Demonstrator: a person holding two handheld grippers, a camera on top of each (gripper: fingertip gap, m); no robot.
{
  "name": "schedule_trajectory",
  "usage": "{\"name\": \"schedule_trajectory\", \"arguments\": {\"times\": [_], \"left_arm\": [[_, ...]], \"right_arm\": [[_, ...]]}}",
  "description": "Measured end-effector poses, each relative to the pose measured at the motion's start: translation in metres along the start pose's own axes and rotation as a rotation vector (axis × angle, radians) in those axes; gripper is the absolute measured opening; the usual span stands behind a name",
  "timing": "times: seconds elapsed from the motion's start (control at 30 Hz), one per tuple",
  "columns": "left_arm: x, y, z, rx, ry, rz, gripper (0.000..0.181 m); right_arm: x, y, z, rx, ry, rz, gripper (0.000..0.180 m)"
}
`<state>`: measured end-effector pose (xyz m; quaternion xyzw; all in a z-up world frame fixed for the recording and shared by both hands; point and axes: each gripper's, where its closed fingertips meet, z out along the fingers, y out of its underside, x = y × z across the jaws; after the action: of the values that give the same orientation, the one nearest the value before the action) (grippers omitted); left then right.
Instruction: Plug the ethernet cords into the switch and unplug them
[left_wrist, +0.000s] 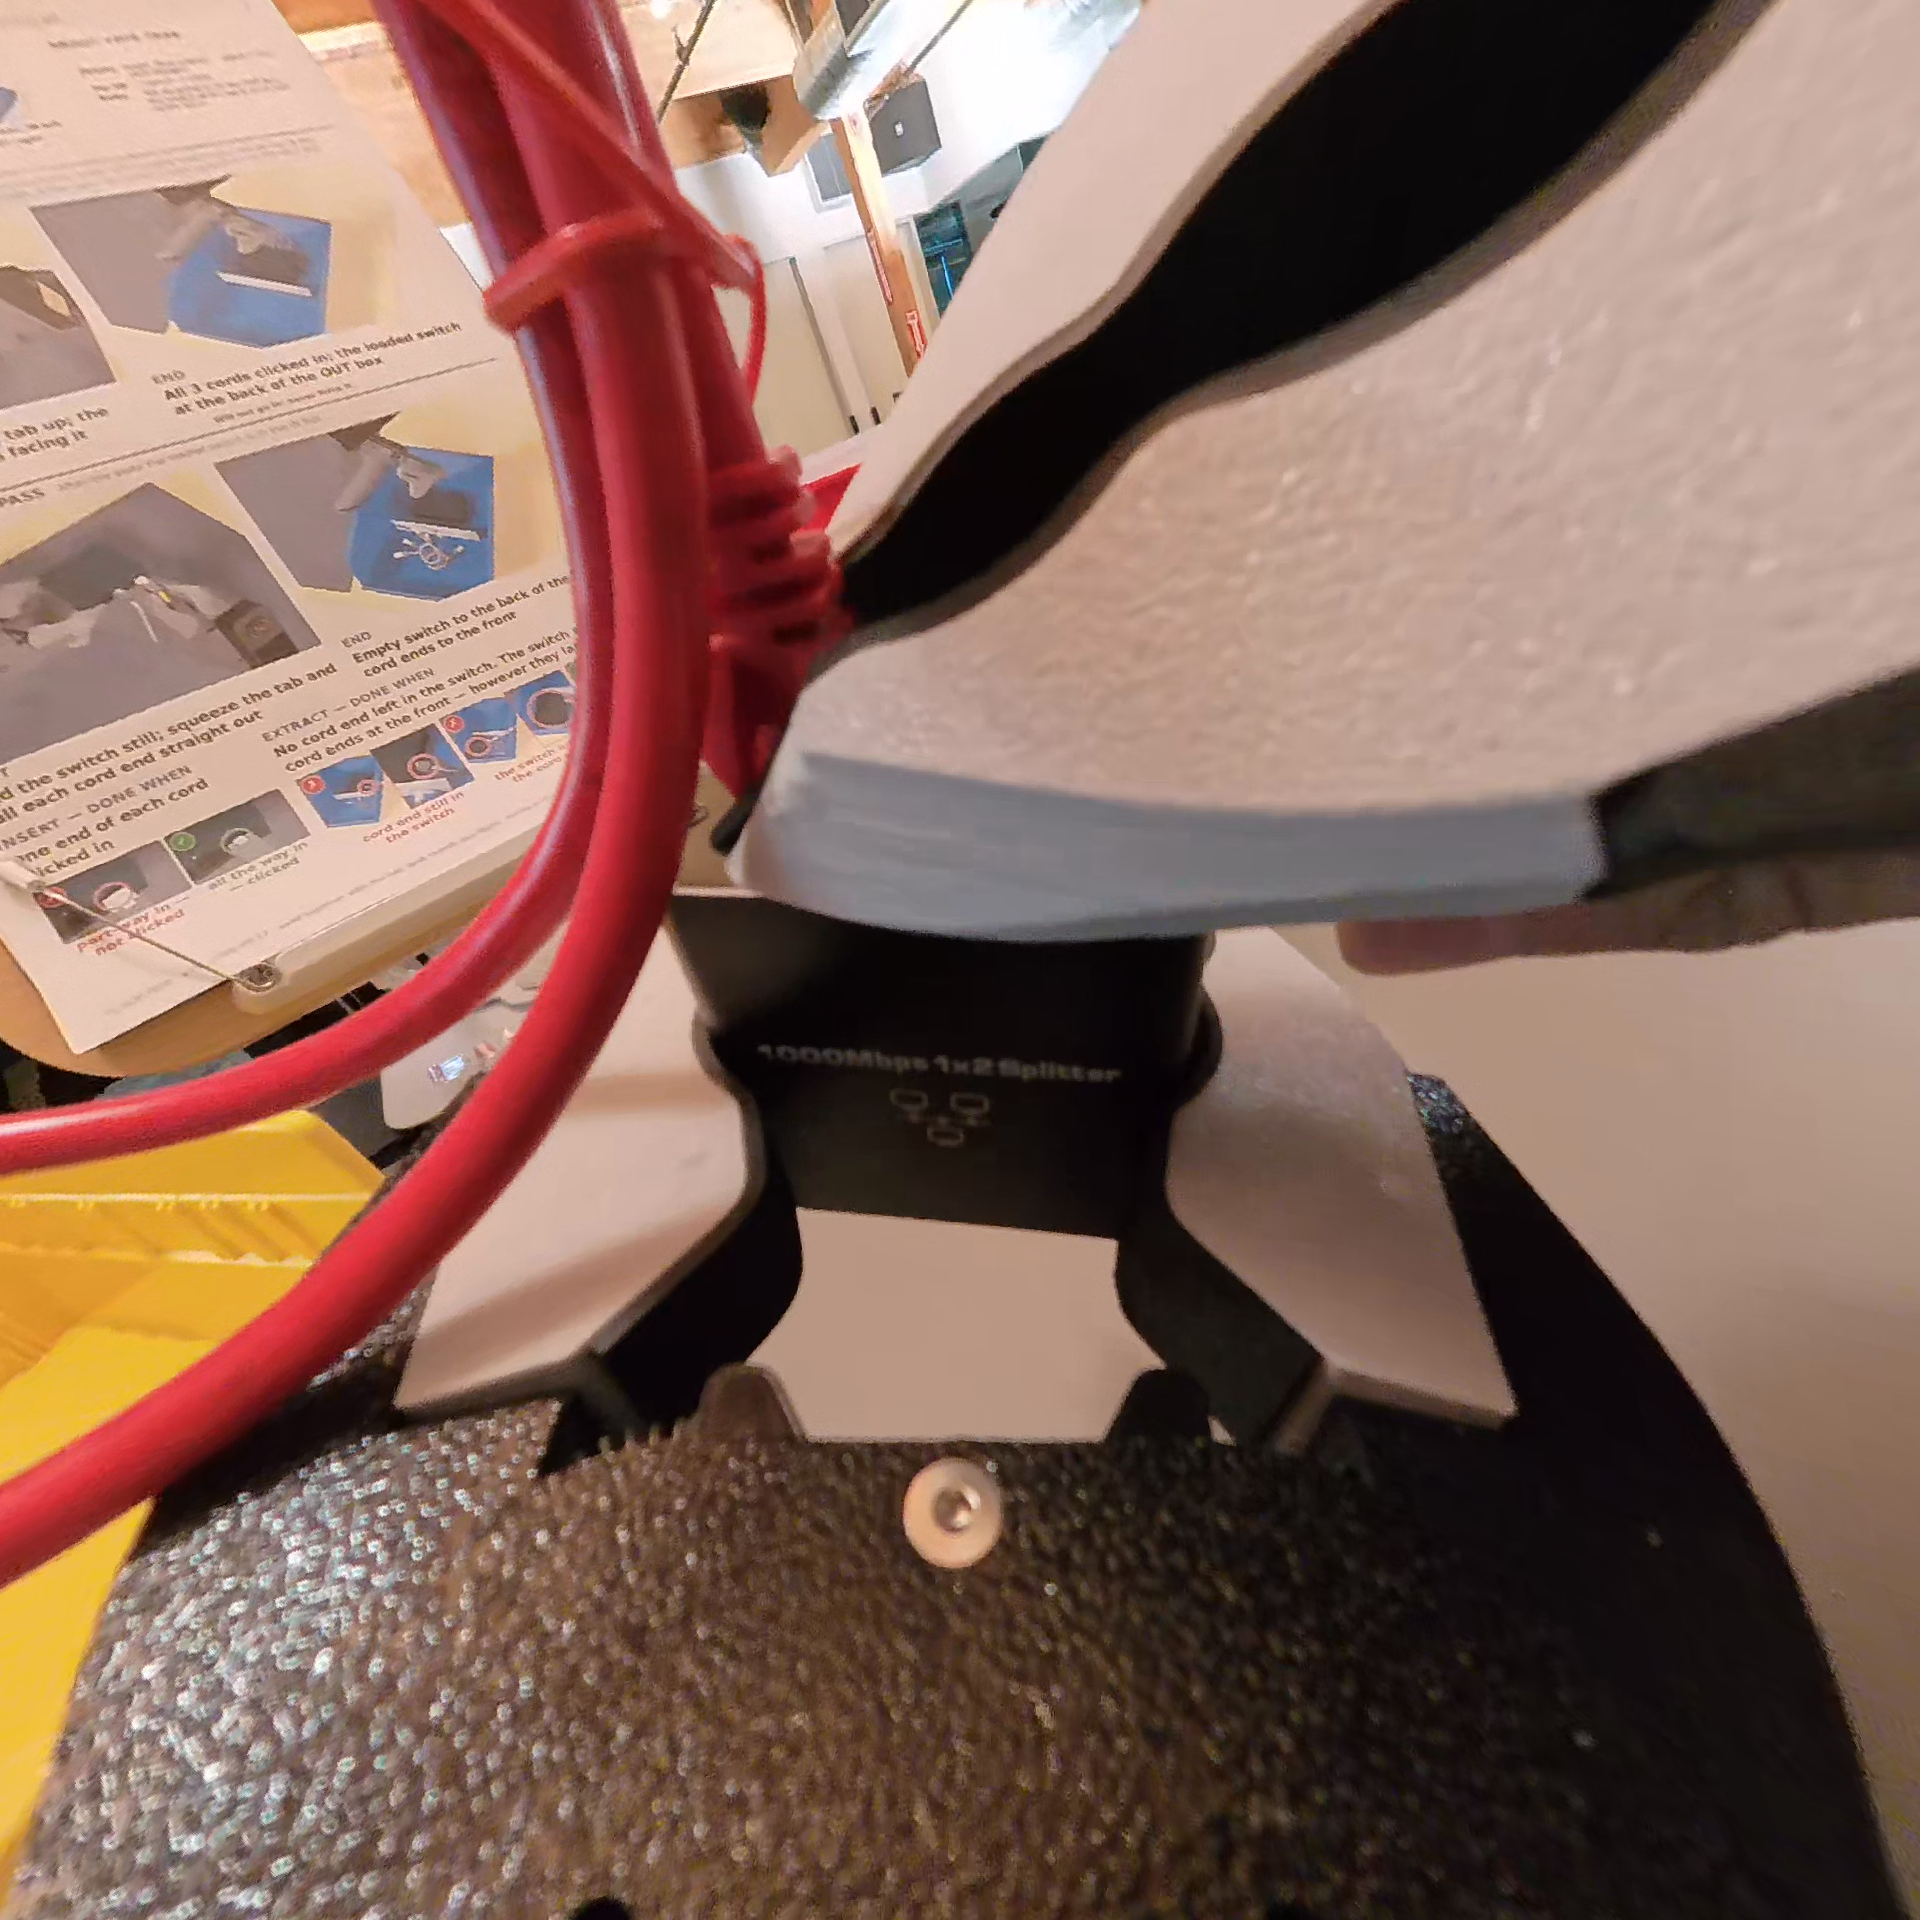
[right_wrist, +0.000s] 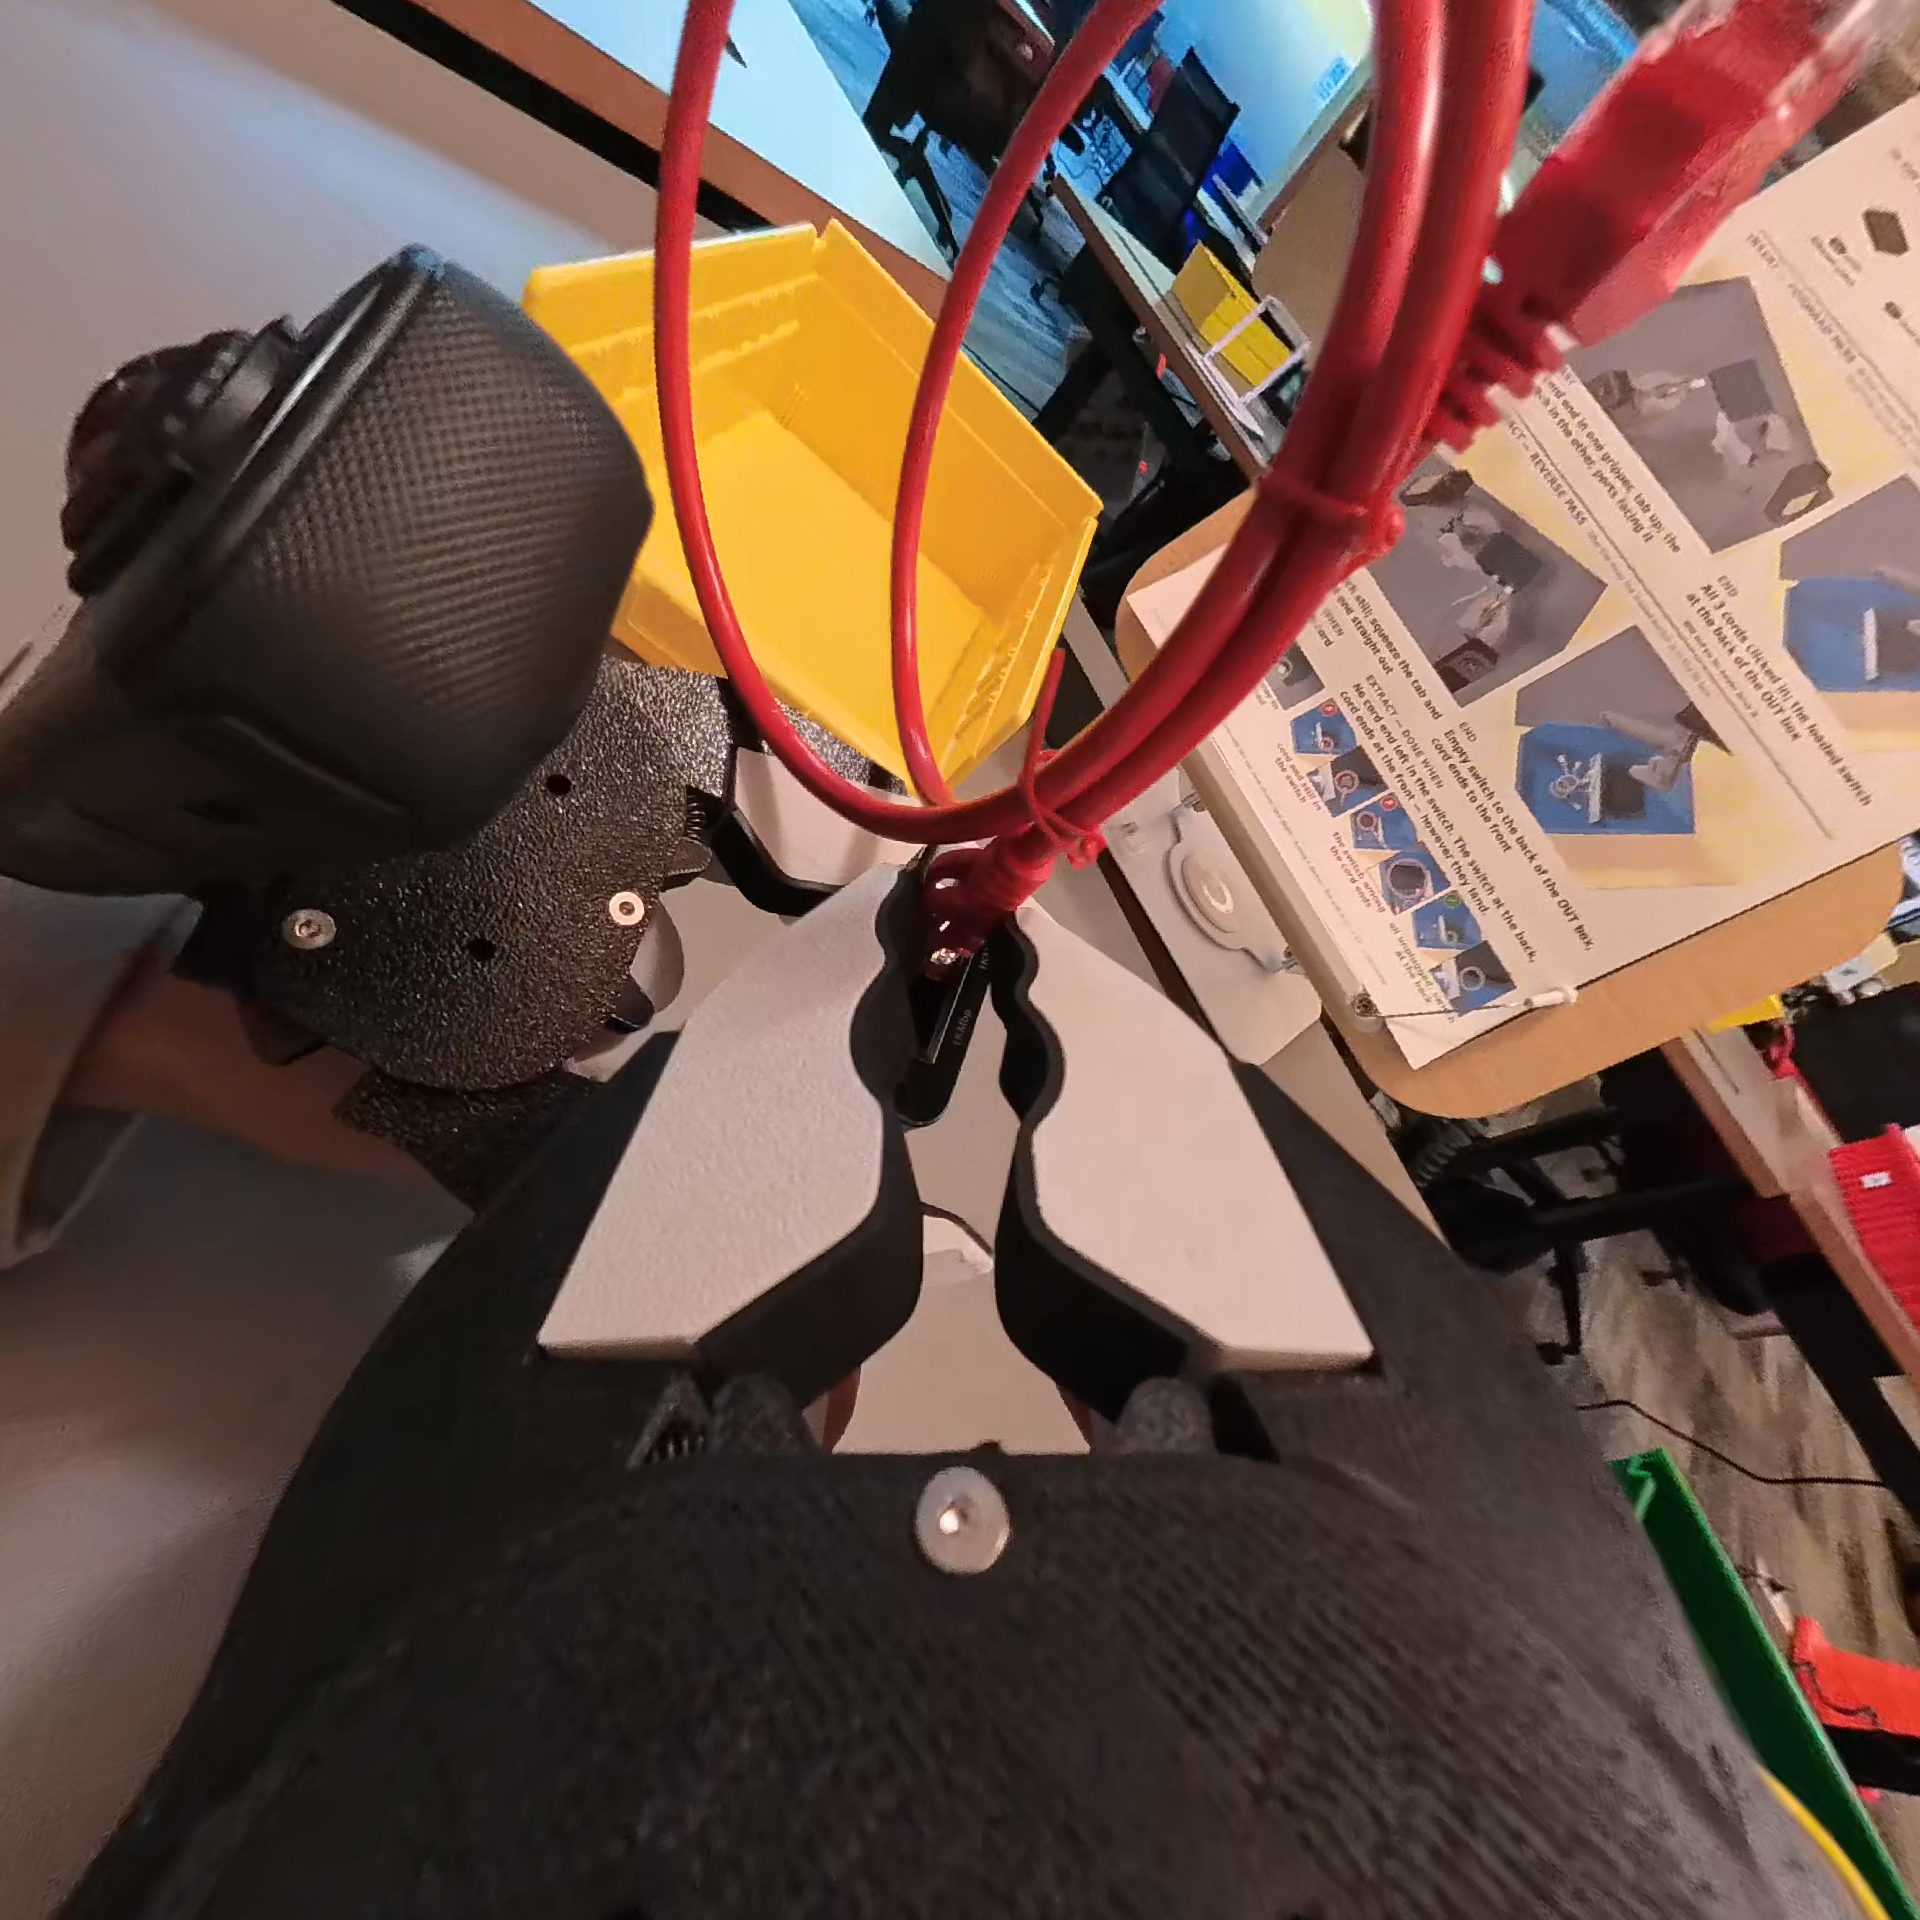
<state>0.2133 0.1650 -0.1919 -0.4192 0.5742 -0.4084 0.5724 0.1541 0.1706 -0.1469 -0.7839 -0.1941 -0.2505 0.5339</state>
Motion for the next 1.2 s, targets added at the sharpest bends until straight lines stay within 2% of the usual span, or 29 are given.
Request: {"name": "schedule_trajectory", "arguments": {"times": [0.2,0.47,0.6,0.8,1.0,1.07,1.2], "left_arm": [[0.004,0.002,0.001,-0.012,0.029,-0.005,0.076],[-0.005,0.004,0.000,-0.033,-0.052,0.067,0.076],[-0.004,0.005,0.000,-0.031,-0.058,0.091,0.076],[0.005,0.004,0.000,-0.017,0.013,-0.010,0.074],[0.005,0.003,0.000,-0.015,0.007,0.019,0.074],[0.003,-0.001,-0.003,-0.006,0.001,0.002,0.079],[-0.005,-0.010,-0.007,0.035,-0.020,-0.044,0.078]], "right_arm": [[0.001,0.004,-0.001,-0.014,-0.018,-0.029,0.016],[0.003,0.006,0.001,0.091,-0.084,0.264,0.015],[0.002,0.008,-0.001,0.098,-0.093,0.343,0.014],[0.002,0.007,-0.001,0.030,-0.050,0.192,0.016],[0.004,0.008,-0.002,0.130,-0.096,0.410,0.015],[0.002,0.002,-0.003,0.152,-0.096,0.409,0.015],[0.002,-0.013,0.000,0.199,-0.093,0.417,0.014]]}}
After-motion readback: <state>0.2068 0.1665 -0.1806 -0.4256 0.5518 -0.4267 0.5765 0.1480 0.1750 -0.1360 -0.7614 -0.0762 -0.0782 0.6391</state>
